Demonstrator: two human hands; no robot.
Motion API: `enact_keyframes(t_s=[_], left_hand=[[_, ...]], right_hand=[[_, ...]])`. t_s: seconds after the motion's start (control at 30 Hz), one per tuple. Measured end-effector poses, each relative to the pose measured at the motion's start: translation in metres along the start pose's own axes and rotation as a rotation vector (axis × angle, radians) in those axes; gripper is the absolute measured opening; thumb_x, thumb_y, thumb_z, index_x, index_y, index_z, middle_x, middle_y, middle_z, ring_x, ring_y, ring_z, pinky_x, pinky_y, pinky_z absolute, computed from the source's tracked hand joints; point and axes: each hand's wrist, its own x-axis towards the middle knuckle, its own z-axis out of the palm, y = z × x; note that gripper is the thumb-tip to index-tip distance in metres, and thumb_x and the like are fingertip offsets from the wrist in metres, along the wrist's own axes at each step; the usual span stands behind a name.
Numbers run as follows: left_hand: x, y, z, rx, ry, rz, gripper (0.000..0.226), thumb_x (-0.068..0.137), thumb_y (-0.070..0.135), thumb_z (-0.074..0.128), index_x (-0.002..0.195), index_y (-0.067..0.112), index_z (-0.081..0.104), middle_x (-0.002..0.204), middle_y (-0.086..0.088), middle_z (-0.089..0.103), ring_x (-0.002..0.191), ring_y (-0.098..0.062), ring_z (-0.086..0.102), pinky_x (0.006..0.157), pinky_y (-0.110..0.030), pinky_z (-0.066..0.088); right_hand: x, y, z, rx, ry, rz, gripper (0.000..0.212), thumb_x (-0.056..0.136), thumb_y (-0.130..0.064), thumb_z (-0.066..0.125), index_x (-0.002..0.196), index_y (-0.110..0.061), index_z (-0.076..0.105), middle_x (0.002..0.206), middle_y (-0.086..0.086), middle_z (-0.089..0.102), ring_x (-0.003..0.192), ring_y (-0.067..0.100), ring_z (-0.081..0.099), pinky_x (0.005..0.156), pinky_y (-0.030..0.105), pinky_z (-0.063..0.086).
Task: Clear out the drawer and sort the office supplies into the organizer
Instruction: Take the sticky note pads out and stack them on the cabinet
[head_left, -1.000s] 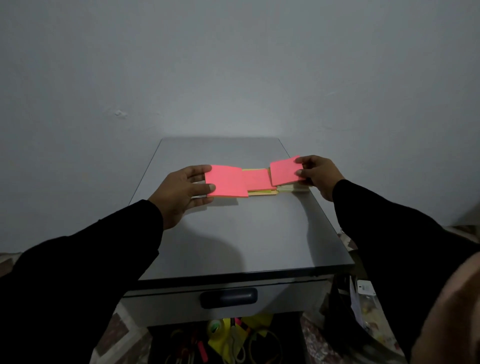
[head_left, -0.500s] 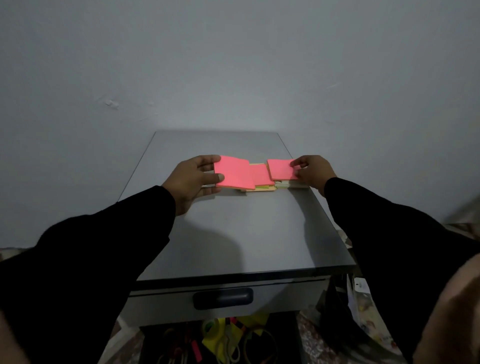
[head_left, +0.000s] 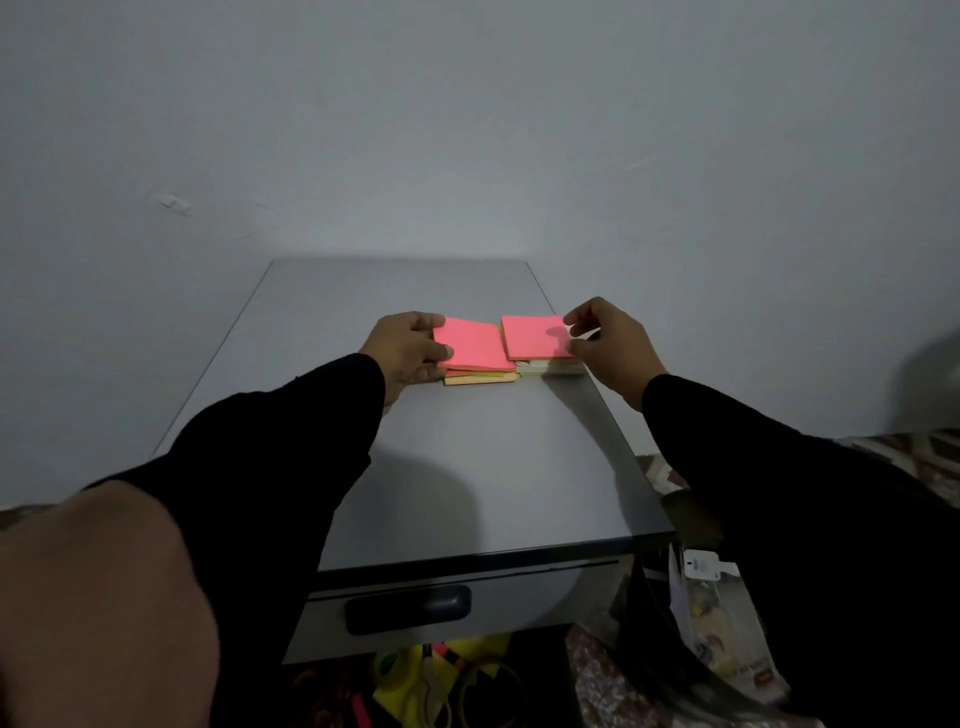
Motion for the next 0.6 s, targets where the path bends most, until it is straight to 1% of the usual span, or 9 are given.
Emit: enact_keyframes(t_s=[0.1, 0.23, 0.3, 0.37, 0.43, 0.47, 0.5, 0.57, 0.6], left_hand=[[0.004, -0.002, 0.007, 0.140, 0.029, 0.040, 0.052, 0.081, -0.015, 0.059, 0.129, 0.001, 0.049, 0.107, -0.011, 0.051, 0.073, -0.018, 0.053, 0.047, -0.020, 0.047], [0.005, -0.003, 0.014, 0.296, 0.077, 0.052, 0.059, 0.078, -0.011, 0.064, 0.133, 0.004, 0.049, 0.111, -0.013, 0.050, 0.062, -0.018, 0.047, 0.051, -0.024, 0.039], [0.003, -0.003, 0.016, 0.326, 0.080, 0.049, 0.059, 0.076, -0.011, 0.066, 0.131, 0.003, 0.050, 0.115, -0.016, 0.049, 0.064, -0.022, 0.048, 0.052, -0.026, 0.040], [-0.001, -0.004, 0.017, 0.308, 0.071, 0.034, 0.058, 0.075, -0.013, 0.065, 0.129, 0.000, 0.051, 0.115, -0.018, 0.048, 0.073, -0.026, 0.050, 0.056, -0.028, 0.043], [-0.009, -0.004, 0.017, 0.277, 0.058, 0.012, 0.055, 0.075, -0.014, 0.064, 0.128, -0.004, 0.050, 0.111, -0.019, 0.049, 0.077, -0.028, 0.053, 0.065, -0.032, 0.051], [-0.016, -0.003, 0.016, 0.258, 0.045, 0.005, 0.055, 0.076, -0.014, 0.064, 0.128, -0.005, 0.049, 0.109, -0.019, 0.049, 0.080, -0.028, 0.054, 0.069, -0.031, 0.055], [-0.025, -0.002, 0.016, 0.250, 0.030, 0.001, 0.054, 0.077, -0.013, 0.064, 0.128, -0.004, 0.049, 0.110, -0.018, 0.049, 0.083, -0.027, 0.055, 0.065, -0.024, 0.056], [-0.047, 0.001, 0.014, 0.258, 0.011, 0.020, 0.049, 0.080, -0.009, 0.064, 0.126, -0.002, 0.052, 0.111, -0.014, 0.049, 0.083, -0.020, 0.053, 0.047, -0.009, 0.047], [-0.059, 0.002, 0.013, 0.250, 0.006, 0.042, 0.046, 0.081, -0.007, 0.065, 0.125, -0.001, 0.053, 0.111, -0.012, 0.049, 0.081, -0.016, 0.052, 0.045, -0.006, 0.043]], right_hand=[[-0.003, 0.003, 0.000, 0.009, -0.008, 0.011, 0.020, 0.084, -0.011, 0.065, 0.104, -0.009, 0.060, 0.093, 0.000, 0.057, 0.080, 0.016, 0.050, 0.070, 0.024, 0.039], [-0.011, 0.003, -0.001, 0.008, -0.020, 0.020, 0.023, 0.083, -0.003, 0.061, 0.105, -0.008, 0.059, 0.094, 0.001, 0.057, 0.080, 0.017, 0.049, 0.069, 0.022, 0.036], [-0.016, 0.000, -0.001, 0.009, -0.035, 0.026, 0.026, 0.082, 0.000, 0.059, 0.107, -0.007, 0.058, 0.095, 0.002, 0.057, 0.080, 0.018, 0.049, 0.066, 0.023, 0.035], [-0.021, -0.002, -0.001, 0.027, -0.049, 0.037, 0.026, 0.082, -0.002, 0.061, 0.107, -0.008, 0.058, 0.097, 0.002, 0.058, 0.080, 0.018, 0.049, 0.062, 0.024, 0.037], [-0.027, -0.008, -0.003, 0.048, -0.050, 0.046, 0.025, 0.083, -0.005, 0.063, 0.107, -0.010, 0.057, 0.097, 0.002, 0.058, 0.082, 0.018, 0.051, 0.065, 0.024, 0.038], [-0.031, -0.011, -0.004, 0.054, -0.051, 0.047, 0.025, 0.083, -0.006, 0.064, 0.107, -0.010, 0.057, 0.098, 0.002, 0.059, 0.082, 0.018, 0.052, 0.068, 0.024, 0.039], [-0.036, -0.014, -0.006, 0.059, -0.055, 0.047, 0.025, 0.083, -0.006, 0.063, 0.108, -0.010, 0.057, 0.099, 0.003, 0.059, 0.083, 0.018, 0.053, 0.070, 0.024, 0.039], [-0.050, -0.023, -0.010, 0.078, -0.065, 0.047, 0.028, 0.084, -0.004, 0.061, 0.111, -0.009, 0.055, 0.100, 0.005, 0.059, 0.082, 0.018, 0.053, 0.071, 0.024, 0.039], [-0.059, -0.028, -0.013, 0.094, -0.074, 0.047, 0.030, 0.084, -0.003, 0.060, 0.113, -0.008, 0.054, 0.101, 0.005, 0.059, 0.082, 0.018, 0.053, 0.071, 0.023, 0.039]])
